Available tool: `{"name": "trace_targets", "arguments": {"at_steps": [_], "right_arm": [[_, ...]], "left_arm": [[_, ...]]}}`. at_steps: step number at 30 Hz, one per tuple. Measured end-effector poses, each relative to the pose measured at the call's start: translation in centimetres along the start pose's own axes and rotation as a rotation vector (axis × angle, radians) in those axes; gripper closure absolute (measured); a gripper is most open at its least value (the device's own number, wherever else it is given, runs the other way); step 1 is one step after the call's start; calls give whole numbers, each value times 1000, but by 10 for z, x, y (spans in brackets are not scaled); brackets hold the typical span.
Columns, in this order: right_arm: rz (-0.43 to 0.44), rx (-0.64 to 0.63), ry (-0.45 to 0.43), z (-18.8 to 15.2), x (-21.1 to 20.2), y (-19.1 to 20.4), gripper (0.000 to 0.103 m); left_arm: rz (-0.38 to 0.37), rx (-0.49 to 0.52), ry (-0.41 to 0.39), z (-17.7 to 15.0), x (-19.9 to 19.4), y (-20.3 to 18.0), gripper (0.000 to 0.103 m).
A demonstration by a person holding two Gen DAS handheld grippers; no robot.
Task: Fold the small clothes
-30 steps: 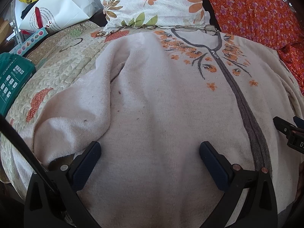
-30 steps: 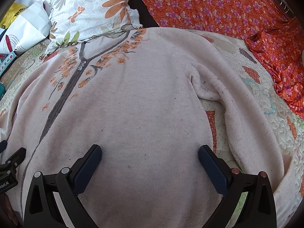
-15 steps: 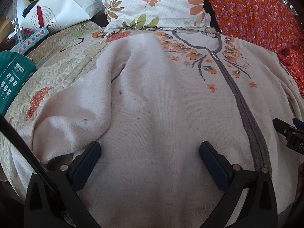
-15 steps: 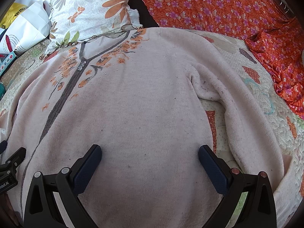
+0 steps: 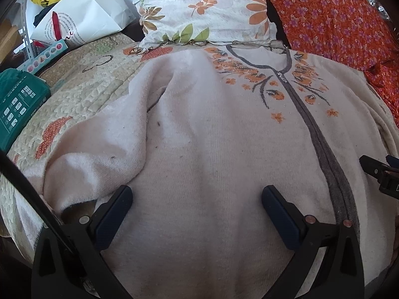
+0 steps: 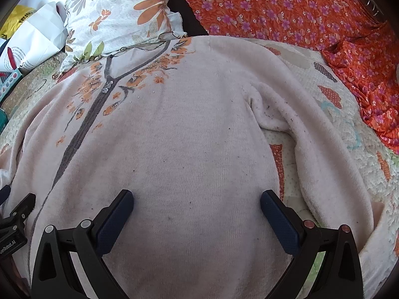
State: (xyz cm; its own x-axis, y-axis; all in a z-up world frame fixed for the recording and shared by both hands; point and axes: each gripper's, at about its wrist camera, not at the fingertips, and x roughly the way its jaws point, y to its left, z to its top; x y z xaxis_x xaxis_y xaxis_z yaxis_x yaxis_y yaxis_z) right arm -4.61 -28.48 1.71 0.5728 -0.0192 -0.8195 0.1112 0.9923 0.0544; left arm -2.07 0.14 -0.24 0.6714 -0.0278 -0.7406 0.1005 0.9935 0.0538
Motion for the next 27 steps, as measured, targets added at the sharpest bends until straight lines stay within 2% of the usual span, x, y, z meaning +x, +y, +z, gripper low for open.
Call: {"name": "trace_targets", "arguments": {"at_steps": [4,6,8,9,10,12,14,17,20,22,25,27], "right_arm": [[-1,0,-1,0,0,0,0],[-1,-1,-2,1,0,0,0],[0,0,-1,1,0,0,0],[-1,0,-1,0,0,0,0],[0,0,-1,0,0,0,0],[0,0,-1,0,0,0,0],[-1,0,-1,0,0,0,0],[-1,-1,-1,0,0,0,0],[-2,-1,-1,0,0,1,0],[-3,-2,-1,0,0,1,0],[-4,-2,-2,0,0,1,0],[-4,-3,-2,0,0,1,0]], "left_arm": [[-4,-2,-2,-2,0,0,0],[-22,8,23,1,-1,2,0],[-60,13,88,7,-2,6,0],[-92,7,128,12,-3,10,4],[-132,-11,160,18,-8,17,12],[-196,-62,180,29,-20,34,16],[-231,-101,158,40,-35,57,16],[-169,-97,115,48,-56,93,16],[-87,-81,124,44,-62,124,17],[-56,-101,158,36,-58,144,28],[-63,-151,255,21,-42,163,45],[-104,-194,304,12,-30,168,45]]}}
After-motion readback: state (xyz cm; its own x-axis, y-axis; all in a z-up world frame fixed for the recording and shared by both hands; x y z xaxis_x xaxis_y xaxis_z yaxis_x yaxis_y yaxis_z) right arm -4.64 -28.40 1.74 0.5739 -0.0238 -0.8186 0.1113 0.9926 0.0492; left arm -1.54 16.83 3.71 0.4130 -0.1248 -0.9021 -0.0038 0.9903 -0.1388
